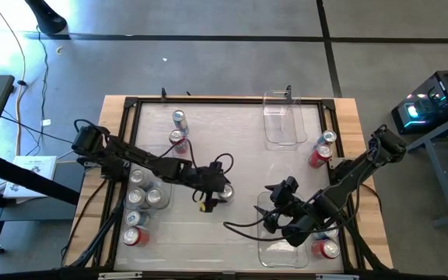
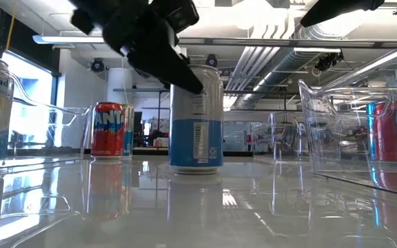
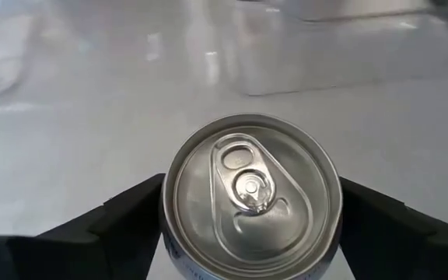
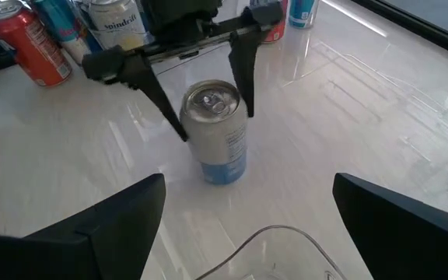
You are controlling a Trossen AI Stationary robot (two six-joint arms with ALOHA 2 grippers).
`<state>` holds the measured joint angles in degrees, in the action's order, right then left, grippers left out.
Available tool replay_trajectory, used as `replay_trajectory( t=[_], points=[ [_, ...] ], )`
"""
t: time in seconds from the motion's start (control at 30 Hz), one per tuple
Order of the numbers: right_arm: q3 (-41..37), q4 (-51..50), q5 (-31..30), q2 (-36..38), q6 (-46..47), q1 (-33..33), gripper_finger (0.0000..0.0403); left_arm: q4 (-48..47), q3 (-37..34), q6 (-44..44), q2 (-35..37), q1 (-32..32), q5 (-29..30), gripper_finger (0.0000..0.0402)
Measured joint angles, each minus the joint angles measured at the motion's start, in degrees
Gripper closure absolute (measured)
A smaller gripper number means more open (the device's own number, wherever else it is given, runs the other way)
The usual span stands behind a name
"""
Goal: Sort soda cans
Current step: Put the blue and white soda can into the middle left transparent bin
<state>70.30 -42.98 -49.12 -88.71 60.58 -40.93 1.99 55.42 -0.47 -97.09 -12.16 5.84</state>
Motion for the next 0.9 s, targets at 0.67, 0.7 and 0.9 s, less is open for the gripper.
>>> replay_trajectory(
  t=[0.67,0.7,0.9],
  points=[
    [0.0,0.0,-2.0,0.0,-4.0,0.0,0.0036,-49.1,0.0,-44.4,37.2,-5.3,44.9,0.0110],
    [0.0,-0.1,-2.6,0.0,-4.2,0.0,0.0036,-52.9,0.0,-48.2,38.8,-5.6,45.1,0.0110],
    [0.0,0.0,-3.4,-0.1,-5.4,0.0,0.0036,-70.1,0.0,-64.3,41.5,-8.0,39.8,0.0110]
  ],
)
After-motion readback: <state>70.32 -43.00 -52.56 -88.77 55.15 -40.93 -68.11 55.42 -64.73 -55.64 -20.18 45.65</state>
